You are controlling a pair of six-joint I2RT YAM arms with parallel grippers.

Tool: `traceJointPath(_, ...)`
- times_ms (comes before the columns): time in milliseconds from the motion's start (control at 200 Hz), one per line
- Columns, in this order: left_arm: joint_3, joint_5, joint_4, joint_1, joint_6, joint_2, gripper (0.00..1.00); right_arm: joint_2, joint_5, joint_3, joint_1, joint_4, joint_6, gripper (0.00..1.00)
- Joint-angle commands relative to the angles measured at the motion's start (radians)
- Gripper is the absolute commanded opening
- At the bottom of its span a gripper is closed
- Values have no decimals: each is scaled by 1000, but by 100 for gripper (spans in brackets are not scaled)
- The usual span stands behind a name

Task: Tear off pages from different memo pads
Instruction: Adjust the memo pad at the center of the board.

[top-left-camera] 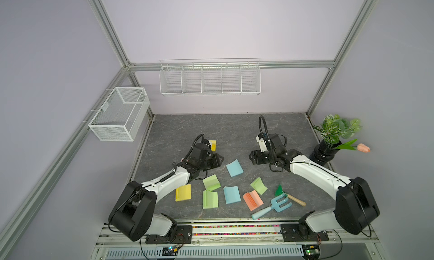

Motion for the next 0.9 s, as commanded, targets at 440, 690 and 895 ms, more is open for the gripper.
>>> traceJointPath(440, 154, 39, -15, -49, -56, 283, 23, 81, -199, -88, -27, 137, 50, 58)
traceJointPath(690, 281, 35, -94, -52, -10, 399, 17, 107, -188, -88, -27, 133, 46, 53)
traceJointPath(895, 301, -8, -124, -52, 52, 395, 12, 156, -201, -75, -26, 133, 45, 48)
